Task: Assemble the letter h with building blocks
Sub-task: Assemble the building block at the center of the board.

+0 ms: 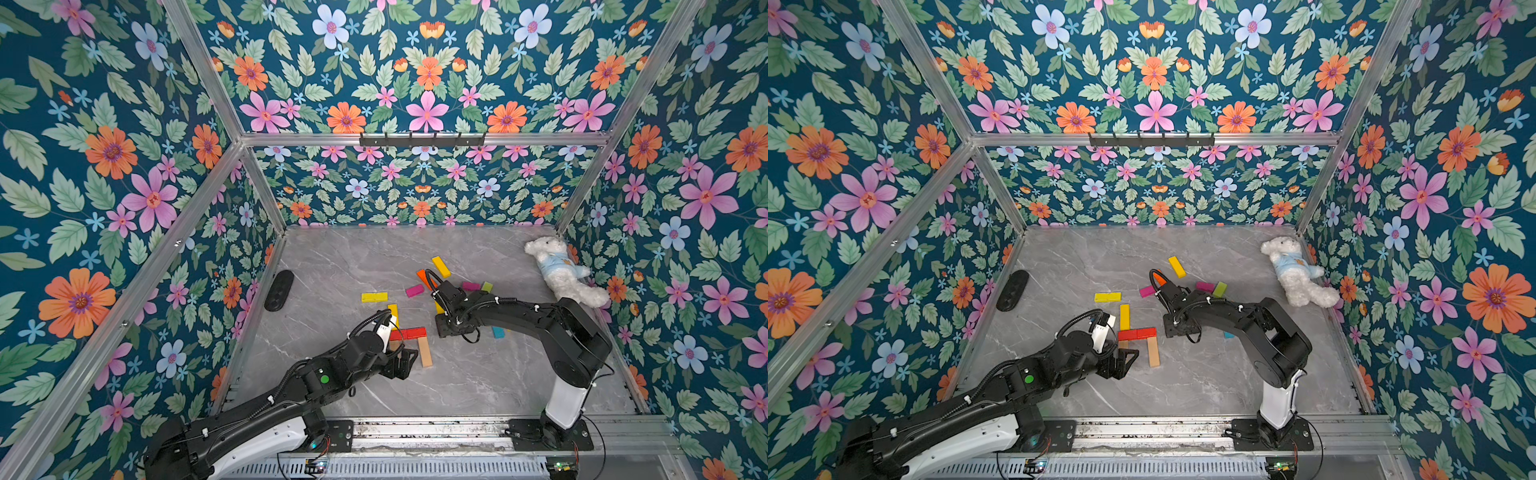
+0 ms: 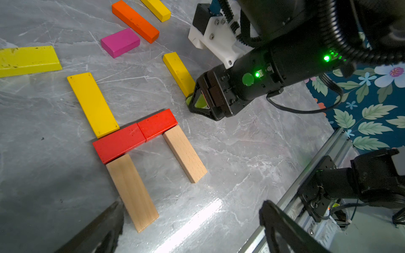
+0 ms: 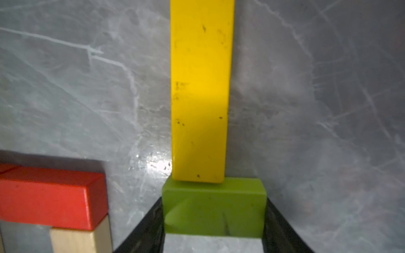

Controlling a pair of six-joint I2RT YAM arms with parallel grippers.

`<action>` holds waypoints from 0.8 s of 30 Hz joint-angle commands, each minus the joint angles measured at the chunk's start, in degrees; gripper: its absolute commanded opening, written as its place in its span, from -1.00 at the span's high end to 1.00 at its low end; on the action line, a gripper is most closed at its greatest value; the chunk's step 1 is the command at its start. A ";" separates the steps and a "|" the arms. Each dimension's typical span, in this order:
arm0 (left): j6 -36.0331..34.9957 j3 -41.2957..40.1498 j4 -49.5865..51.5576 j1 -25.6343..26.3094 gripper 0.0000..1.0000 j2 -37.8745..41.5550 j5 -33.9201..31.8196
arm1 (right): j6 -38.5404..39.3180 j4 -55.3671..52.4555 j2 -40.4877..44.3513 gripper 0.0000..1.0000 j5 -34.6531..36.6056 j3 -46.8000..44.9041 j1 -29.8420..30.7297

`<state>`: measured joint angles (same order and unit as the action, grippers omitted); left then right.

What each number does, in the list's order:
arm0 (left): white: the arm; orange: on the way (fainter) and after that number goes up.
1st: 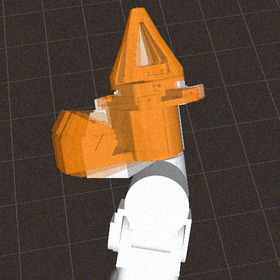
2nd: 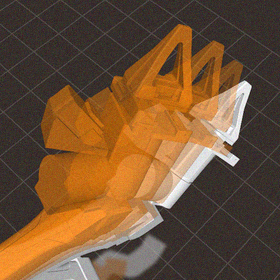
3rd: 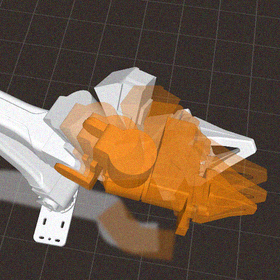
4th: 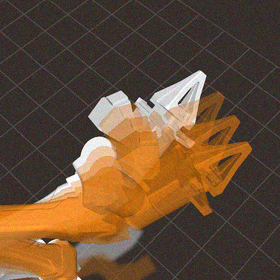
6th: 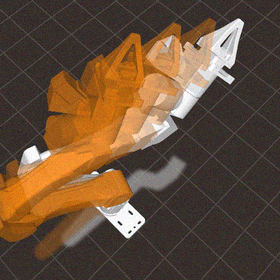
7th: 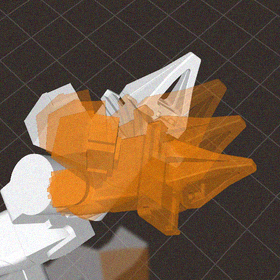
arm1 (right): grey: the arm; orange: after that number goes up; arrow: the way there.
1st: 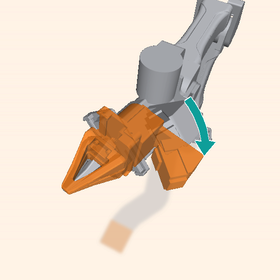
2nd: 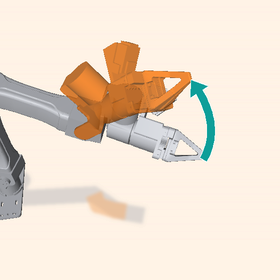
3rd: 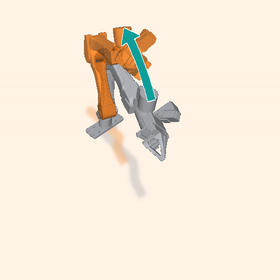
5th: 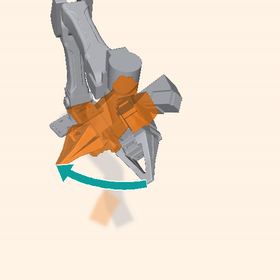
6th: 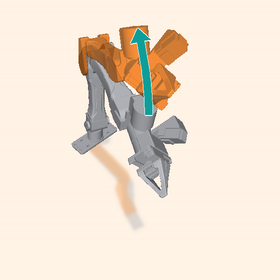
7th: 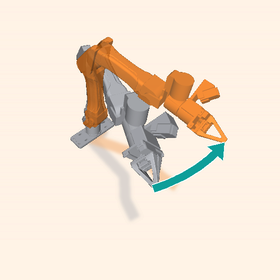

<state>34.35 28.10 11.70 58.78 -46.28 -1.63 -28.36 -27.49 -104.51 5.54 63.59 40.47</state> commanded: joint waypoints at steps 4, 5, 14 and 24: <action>-0.60 -0.12 -0.55 0.00 -0.99 -0.01 -0.23 | 0.04 -2.56 -0.92 -0.18 2.14 -0.49 -0.39; -0.60 -0.15 -0.66 0.01 -0.99 -0.05 -0.22 | 0.06 -2.66 -0.94 -0.18 2.35 -0.55 -0.40; -0.77 -0.10 -0.74 0.01 -0.99 -0.28 -0.04 | 0.30 -1.63 -1.04 -0.37 1.60 -0.84 -0.47; -0.69 -0.21 -0.98 0.01 -0.99 -0.62 -0.15 | 0.54 0.64 -0.38 -0.63 0.04 -1.24 -0.40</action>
<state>34.15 28.10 11.70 58.78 -46.68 -1.63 -27.88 -25.43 -104.81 7.66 63.09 40.16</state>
